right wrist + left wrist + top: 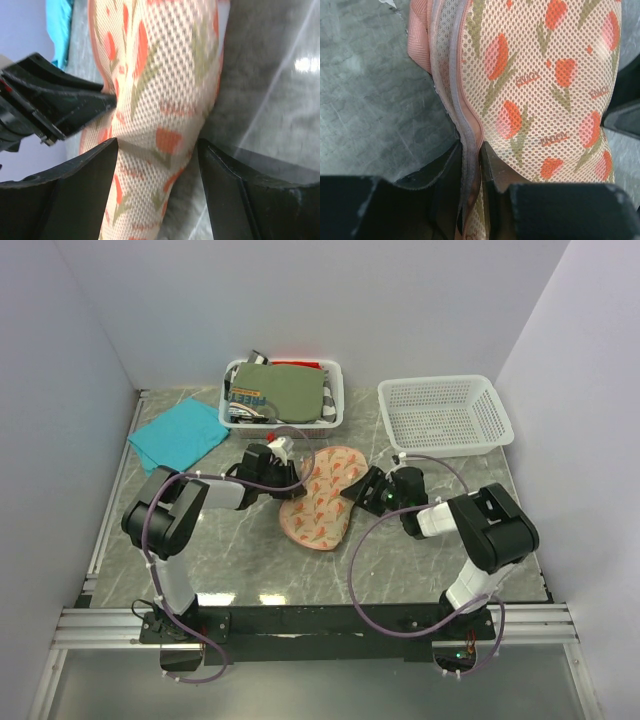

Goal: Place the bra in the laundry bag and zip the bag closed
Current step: Adjust the laundry bag at the center of the board.

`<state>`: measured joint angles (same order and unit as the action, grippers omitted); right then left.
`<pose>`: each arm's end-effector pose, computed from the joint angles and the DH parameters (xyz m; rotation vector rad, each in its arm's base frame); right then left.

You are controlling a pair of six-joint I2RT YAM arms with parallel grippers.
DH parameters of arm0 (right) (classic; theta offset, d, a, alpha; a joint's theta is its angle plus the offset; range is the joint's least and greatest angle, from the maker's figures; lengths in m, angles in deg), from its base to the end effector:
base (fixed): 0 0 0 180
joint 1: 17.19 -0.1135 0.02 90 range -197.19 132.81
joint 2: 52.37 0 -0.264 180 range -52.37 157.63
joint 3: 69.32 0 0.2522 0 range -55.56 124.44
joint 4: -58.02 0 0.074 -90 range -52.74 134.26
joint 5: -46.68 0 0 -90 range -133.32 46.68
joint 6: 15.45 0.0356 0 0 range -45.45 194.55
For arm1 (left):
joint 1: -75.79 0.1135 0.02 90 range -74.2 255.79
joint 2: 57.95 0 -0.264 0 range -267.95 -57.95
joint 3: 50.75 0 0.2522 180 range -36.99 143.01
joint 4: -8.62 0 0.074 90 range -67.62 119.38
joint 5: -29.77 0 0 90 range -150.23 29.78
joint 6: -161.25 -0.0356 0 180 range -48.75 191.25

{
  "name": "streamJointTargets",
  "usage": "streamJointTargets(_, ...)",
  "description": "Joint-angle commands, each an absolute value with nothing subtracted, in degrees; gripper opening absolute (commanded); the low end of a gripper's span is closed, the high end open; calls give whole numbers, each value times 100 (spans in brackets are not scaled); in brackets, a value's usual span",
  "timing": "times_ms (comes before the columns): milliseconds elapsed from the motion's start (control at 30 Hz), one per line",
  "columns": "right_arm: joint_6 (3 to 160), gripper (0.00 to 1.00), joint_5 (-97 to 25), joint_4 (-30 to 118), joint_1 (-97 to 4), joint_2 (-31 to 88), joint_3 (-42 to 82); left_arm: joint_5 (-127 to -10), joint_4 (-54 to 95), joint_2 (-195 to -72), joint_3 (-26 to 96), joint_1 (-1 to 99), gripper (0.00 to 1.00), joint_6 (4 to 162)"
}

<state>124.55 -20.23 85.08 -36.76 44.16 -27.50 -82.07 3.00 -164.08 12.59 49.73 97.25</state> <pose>0.2688 0.1104 0.1204 0.3157 2.1988 1.1308 0.3209 -0.1717 0.1311 0.2229 2.3134 -0.9054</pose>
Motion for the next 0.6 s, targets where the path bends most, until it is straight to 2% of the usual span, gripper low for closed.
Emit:
streamJointTargets(0,12491,74,-2118,8654,-3600,4879,-2612,-8430,559,-16518,1206,4960,28,9463)
streamJointTargets(300,12298,73,-1301,8874,-3679,5266,-2251,-8896,410,-16623,1205,4960,27,9437)
streamJointTargets(567,11894,73,-720,8593,-3854,5038,-2181,-8932,471,-16720,1363,4960,27,9419)
